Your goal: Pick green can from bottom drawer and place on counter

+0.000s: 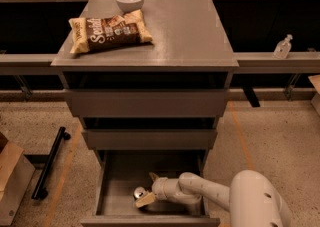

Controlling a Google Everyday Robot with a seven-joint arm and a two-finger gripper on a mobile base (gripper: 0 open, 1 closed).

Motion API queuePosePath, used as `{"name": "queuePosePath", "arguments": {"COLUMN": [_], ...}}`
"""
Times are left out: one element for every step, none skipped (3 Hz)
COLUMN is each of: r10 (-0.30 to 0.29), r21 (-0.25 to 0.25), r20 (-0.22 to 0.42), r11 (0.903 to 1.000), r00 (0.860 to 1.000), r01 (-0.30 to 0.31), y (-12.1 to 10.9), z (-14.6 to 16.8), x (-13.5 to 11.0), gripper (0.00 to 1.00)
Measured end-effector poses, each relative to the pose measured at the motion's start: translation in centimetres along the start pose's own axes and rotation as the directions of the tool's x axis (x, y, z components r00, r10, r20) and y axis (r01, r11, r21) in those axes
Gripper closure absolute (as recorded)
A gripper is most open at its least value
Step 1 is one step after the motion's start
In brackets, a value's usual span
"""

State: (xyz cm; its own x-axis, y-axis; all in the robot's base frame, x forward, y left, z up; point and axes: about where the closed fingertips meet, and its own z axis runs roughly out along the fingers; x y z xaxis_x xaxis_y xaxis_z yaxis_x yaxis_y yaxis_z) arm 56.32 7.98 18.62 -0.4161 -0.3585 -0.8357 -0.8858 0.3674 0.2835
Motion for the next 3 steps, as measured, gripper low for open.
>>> {"name": "queuePosePath", "arguments": {"r10": [0.041, 0.057, 0.045], "r21": [-0.013, -0.016, -0.016], "r20": [0.003, 0.019, 0.049], "r11": [0.9991, 0.9982, 0.9989], "r00": [0.999, 0.998, 0.998], "r01": [-0.041, -0.057, -0.044], "y": [0.3, 0.7, 1.4], "z": [2.2, 2.8, 2.5], "x": [1.4, 1.5, 0.4], "gripper": [0.18, 0.41, 0.65]}}
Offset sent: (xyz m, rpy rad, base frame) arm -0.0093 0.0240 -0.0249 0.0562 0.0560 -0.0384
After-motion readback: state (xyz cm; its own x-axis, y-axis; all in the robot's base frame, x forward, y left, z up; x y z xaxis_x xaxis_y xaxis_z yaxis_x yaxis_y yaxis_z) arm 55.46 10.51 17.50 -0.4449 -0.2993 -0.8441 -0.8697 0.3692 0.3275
